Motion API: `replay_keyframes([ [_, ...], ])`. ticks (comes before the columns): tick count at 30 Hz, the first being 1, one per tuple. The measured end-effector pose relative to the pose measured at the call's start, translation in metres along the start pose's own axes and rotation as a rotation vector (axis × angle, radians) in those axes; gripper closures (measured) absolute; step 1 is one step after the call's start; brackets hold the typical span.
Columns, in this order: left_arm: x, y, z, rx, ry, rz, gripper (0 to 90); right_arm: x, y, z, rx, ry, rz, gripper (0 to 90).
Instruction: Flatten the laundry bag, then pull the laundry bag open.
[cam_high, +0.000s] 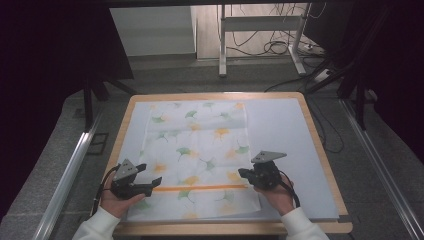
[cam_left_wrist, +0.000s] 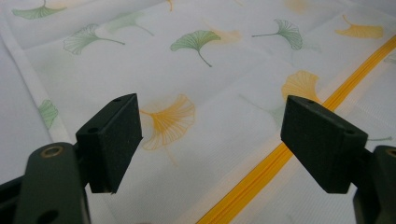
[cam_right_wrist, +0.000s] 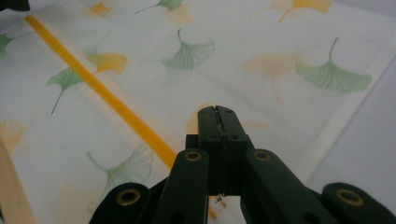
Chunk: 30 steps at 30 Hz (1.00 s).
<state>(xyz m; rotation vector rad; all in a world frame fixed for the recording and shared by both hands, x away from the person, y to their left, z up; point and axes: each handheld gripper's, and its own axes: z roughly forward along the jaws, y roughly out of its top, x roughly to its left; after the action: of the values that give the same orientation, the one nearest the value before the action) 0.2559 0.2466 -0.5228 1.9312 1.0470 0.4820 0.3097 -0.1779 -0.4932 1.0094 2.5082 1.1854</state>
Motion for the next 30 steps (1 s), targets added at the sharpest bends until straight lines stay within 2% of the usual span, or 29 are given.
replay_keyframes([
  [7,-0.001,0.001,0.003,-0.002,0.013,0.012,19.3,0.014,-0.019,-0.013,0.004,0.014,-0.001,88.7],
  [10,-0.002,0.001,0.004,0.007,0.025,0.031,19.3,0.020,-0.025,-0.015,0.018,0.023,0.009,88.6],
  [15,-0.002,0.003,0.002,0.007,0.004,0.013,21.2,0.028,-0.034,-0.016,0.044,0.033,-0.005,88.6],
  [18,-0.003,0.005,0.002,0.008,-0.005,0.007,21.6,0.029,-0.034,-0.018,0.036,0.031,-0.006,88.7],
  [26,-0.008,0.013,0.009,0.000,-0.014,0.024,22.5,0.028,-0.038,-0.019,0.045,0.021,0.004,88.7],
  [30,-0.009,0.016,0.013,-0.006,-0.028,0.006,22.7,0.028,-0.039,-0.019,0.048,0.017,0.009,88.6],
])
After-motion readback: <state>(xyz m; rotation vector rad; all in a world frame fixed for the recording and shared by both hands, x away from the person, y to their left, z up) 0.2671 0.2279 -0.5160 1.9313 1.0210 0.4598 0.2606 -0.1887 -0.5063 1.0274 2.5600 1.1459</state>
